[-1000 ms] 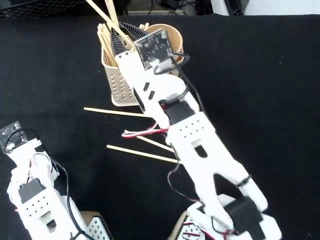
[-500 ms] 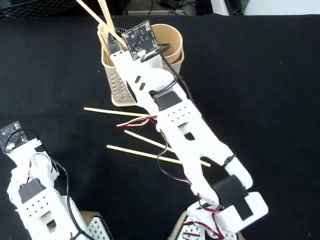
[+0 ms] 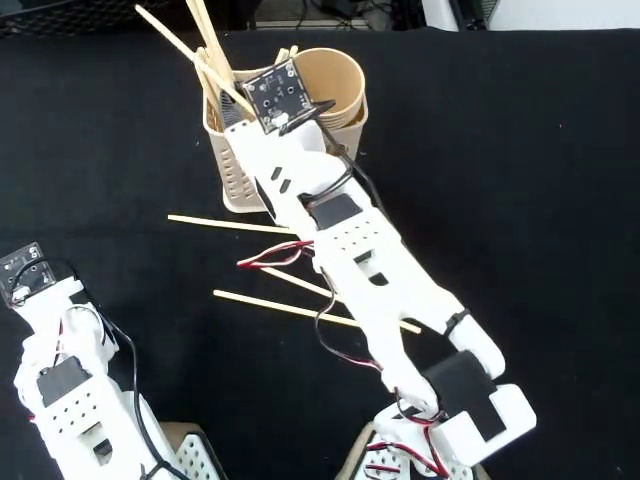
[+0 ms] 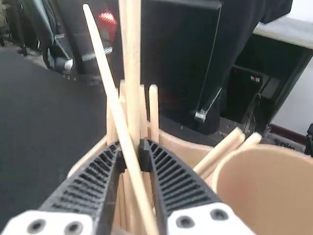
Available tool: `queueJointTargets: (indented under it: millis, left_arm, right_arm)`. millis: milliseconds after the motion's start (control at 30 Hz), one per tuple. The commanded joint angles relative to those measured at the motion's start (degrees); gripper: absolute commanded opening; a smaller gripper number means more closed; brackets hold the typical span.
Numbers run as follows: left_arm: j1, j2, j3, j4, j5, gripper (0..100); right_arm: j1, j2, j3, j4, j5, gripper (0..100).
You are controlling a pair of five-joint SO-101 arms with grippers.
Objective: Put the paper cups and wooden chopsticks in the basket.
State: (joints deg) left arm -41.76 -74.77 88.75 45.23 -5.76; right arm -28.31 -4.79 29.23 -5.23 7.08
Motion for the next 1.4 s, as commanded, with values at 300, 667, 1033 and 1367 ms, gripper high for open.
queueJointTargets:
  millis: [300, 667, 1033, 1367]
  left_arm:
    - [0.7, -0.6, -0.6, -1.0, 0.1, 12]
    - [0.7, -0.6, -0.6, -1.1, 0.1, 12]
    - [0.7, -0.6, -0.6, -1.1, 0.1, 12]
    - [0.7, -0.6, -0.6, -1.1, 0.1, 12]
  right_arm:
    - [1.0, -0.7, 0.0, 2.5, -0.4, 9.3]
    - [0.7, -8.7, 0.0, 2.8, -0.4, 1.3]
    - [-1.3, -14.5, -0.3, 20.7, -0.4, 1.5]
    - [-2.0, -15.6, -0.5, 31.0, -0.4, 1.6]
